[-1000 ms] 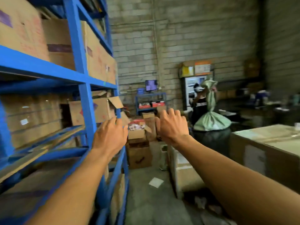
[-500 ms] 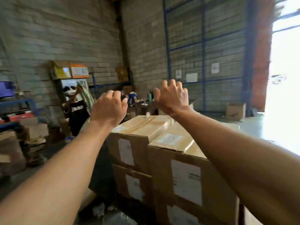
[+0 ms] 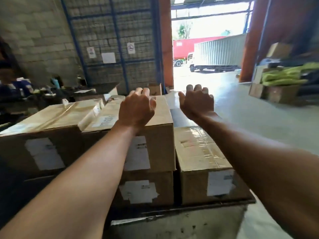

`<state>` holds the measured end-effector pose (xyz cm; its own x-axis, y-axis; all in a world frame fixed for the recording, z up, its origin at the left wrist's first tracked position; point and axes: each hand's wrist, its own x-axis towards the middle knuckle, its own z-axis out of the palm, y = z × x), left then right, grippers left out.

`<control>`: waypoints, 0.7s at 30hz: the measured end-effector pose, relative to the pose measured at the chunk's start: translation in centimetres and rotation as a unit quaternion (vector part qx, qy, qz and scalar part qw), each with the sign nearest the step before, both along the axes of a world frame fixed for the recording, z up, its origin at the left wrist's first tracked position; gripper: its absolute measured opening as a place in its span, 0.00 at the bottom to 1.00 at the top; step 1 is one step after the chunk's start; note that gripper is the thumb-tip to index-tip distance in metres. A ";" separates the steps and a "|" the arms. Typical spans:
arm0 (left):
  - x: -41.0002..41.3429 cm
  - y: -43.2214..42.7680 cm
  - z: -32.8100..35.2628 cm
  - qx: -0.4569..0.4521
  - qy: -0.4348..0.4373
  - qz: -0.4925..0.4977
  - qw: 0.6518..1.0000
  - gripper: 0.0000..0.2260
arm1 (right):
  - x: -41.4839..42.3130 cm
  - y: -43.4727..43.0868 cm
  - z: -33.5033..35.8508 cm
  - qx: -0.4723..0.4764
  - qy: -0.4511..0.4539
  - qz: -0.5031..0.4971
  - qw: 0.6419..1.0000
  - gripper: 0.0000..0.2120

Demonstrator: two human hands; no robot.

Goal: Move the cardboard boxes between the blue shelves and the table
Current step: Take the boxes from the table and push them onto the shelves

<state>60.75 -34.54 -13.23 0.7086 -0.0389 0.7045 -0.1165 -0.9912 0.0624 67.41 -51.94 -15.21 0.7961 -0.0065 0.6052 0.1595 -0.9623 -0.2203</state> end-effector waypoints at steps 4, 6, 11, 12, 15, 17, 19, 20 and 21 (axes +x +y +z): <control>-1.2 -5.9 -2.8 -0.017 0.049 -0.064 0.997 0.18 | -4.3 -5.9 -4.1 -0.022 0.043 -0.048 0.998 0.23; -2.0 -8.6 -4.6 -0.034 0.048 -0.113 0.992 0.17 | -6.3 -8.5 -5.9 -0.028 0.077 -0.059 0.995 0.23; -2.6 -12.6 -9.5 -0.021 0.119 -0.139 0.983 0.17 | -9.5 -13.1 -10.2 -0.017 0.153 -0.067 0.986 0.25; -2.6 -13.2 -10.6 -0.021 0.140 -0.138 0.980 0.18 | -9.8 -13.8 -11.0 -0.015 0.168 -0.065 0.984 0.25; -2.4 -14.6 -14.1 -0.028 0.204 -0.132 0.970 0.21 | -10.0 -16.1 -13.3 0.000 0.204 -0.052 0.978 0.26; -2.0 -15.1 -16.2 -0.042 0.241 -0.111 0.963 0.23 | -9.5 -17.4 -14.8 0.006 0.227 -0.039 0.973 0.27; -1.4 -15.4 -18.3 -0.061 0.283 -0.084 0.954 0.28 | -8.8 -18.7 -16.6 0.004 0.252 -0.030 0.967 0.28; -1.0 -15.5 -19.4 -0.072 0.300 -0.072 0.949 0.31 | -8.3 -19.4 -17.5 0.001 0.262 -0.027 0.965 0.29; -0.7 -15.7 -20.4 -0.081 0.312 -0.058 0.945 0.35 | -7.7 -19.9 -18.5 -0.001 0.270 -0.024 0.962 0.30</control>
